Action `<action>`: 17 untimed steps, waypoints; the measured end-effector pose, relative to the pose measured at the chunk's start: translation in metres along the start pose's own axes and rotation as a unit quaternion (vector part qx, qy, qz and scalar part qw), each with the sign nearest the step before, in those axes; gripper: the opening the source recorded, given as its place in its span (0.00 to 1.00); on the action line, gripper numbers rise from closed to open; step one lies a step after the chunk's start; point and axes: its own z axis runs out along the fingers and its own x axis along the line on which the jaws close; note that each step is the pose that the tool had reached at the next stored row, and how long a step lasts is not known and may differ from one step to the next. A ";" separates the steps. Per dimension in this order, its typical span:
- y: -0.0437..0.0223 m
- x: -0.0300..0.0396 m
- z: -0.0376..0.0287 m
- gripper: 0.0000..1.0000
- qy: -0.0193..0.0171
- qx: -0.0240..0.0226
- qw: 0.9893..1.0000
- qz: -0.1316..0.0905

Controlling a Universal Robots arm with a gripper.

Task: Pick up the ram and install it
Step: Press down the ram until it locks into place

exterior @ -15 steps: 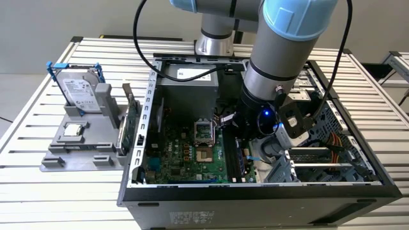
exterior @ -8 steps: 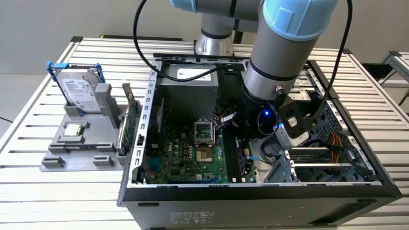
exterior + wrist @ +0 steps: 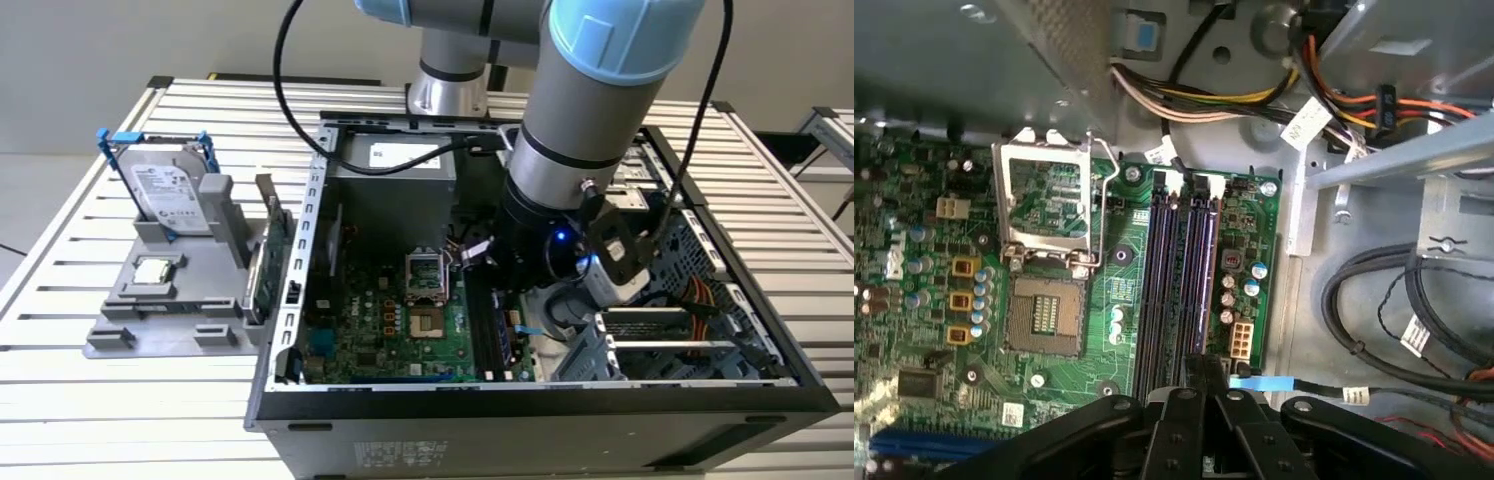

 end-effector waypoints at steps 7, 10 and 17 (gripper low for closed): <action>0.0000 0.0000 0.0000 0.00 0.000 0.000 0.998 -0.063; 0.0001 0.0000 0.0001 0.00 0.001 0.000 0.996 -0.091; 0.0005 -0.0001 0.0000 0.00 0.001 0.000 0.988 -0.153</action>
